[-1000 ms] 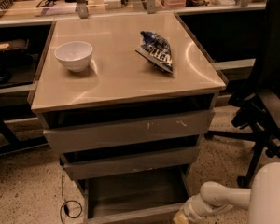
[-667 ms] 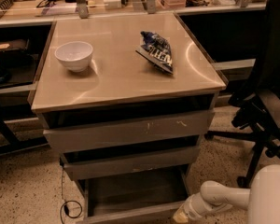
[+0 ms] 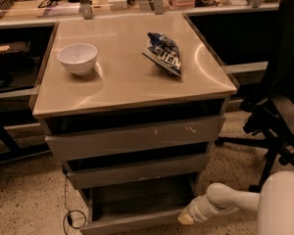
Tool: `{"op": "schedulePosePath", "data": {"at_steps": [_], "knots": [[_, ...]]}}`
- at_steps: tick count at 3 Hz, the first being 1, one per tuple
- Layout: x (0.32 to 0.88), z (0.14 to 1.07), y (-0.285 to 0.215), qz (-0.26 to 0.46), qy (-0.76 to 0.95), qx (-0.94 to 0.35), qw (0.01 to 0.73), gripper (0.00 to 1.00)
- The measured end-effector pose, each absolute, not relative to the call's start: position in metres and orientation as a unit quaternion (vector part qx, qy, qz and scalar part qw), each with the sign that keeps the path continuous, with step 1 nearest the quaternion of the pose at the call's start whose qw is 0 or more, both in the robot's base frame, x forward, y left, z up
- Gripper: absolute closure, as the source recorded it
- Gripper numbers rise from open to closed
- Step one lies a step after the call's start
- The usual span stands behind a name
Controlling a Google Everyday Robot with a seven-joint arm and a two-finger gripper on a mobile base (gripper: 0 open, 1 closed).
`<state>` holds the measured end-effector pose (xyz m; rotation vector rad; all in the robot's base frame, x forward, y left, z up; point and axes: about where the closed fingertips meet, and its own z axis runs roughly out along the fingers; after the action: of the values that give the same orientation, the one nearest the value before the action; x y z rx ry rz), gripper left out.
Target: Close bottom drawer
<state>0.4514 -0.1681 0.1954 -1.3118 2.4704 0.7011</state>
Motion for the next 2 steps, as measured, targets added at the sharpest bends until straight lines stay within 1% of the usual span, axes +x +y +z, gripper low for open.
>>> {"op": "schedulePosePath", "data": {"at_steps": [1,2], "knots": [[0.4515,0.1954,-0.168,0.241,0.85,-0.451,0.129,0.81],[0.4515,0.1954,-0.168,0.241,0.85,-0.451,0.129,0.58]]}}
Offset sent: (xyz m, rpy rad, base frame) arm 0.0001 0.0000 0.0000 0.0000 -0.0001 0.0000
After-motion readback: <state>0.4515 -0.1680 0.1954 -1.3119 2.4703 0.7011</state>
